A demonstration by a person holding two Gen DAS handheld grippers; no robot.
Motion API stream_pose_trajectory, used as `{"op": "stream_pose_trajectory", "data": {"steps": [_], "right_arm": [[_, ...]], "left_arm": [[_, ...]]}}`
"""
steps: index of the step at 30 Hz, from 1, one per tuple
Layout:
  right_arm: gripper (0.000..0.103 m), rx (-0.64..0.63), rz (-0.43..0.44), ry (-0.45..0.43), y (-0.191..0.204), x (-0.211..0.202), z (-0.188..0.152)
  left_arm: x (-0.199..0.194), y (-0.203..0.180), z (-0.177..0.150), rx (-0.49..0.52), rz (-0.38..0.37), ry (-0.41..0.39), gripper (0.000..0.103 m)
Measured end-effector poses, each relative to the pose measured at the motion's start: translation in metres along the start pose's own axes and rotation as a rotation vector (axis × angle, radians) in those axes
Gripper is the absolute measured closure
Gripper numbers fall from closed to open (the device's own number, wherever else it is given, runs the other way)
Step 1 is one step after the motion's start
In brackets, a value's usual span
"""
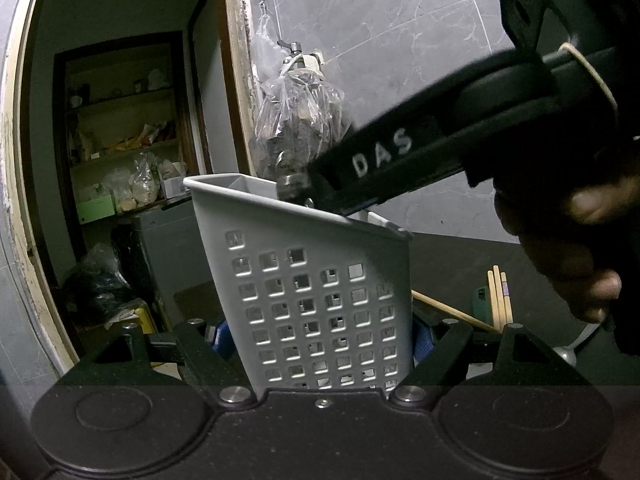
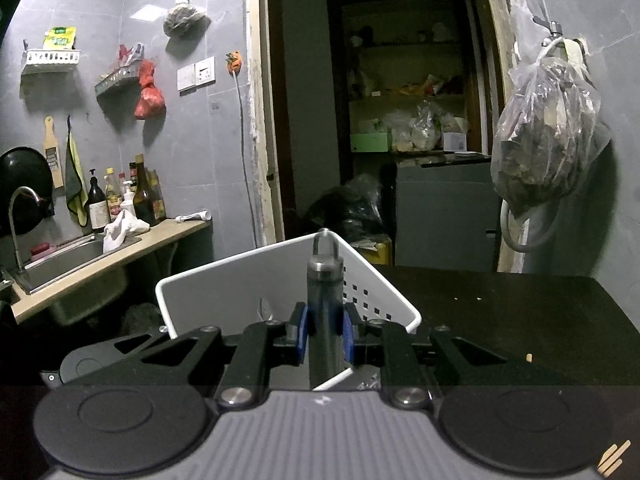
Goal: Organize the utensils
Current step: 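Lift the metal cylinder with the right tool and lower it into the caddy, then open the right tool and move it back over the utensil pile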
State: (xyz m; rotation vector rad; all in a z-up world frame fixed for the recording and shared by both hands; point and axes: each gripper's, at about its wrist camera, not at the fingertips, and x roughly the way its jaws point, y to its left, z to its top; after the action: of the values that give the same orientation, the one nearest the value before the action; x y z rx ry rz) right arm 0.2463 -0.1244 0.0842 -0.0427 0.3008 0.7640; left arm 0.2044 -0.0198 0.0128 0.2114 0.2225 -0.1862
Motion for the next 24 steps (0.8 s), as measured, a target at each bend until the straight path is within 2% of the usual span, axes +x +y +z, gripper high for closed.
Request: {"op": "stream_pose_trajectory", "data": {"steps": [10, 12, 15, 18, 24], "right_arm": [[0.043, 0.037, 0.003, -0.112, -0.013, -0.026, 0.013], [0.028, 0.052, -0.010, -0.138, -0.018, -0.032, 0.016], [0.013, 0.077, -0.045, -0.170, -0.027, -0.043, 0.016], [0.003, 0.115, -0.083, -0.192, -0.039, -0.054, 0.014], [0.000, 0.200, -0.162, -0.164, -0.066, -0.068, -0.004]], "left_arm": [[0.000, -0.001, -0.001, -0.002, 0.000, 0.000, 0.022], [0.000, -0.001, -0.001, -0.001, 0.000, 0.000, 0.022], [0.000, -0.001, -0.001, -0.001, 0.000, 0.000, 0.022], [0.000, -0.001, -0.001, -0.001, 0.000, 0.000, 0.022], [0.000, -0.001, -0.001, -0.001, 0.000, 0.000, 0.022]]}}
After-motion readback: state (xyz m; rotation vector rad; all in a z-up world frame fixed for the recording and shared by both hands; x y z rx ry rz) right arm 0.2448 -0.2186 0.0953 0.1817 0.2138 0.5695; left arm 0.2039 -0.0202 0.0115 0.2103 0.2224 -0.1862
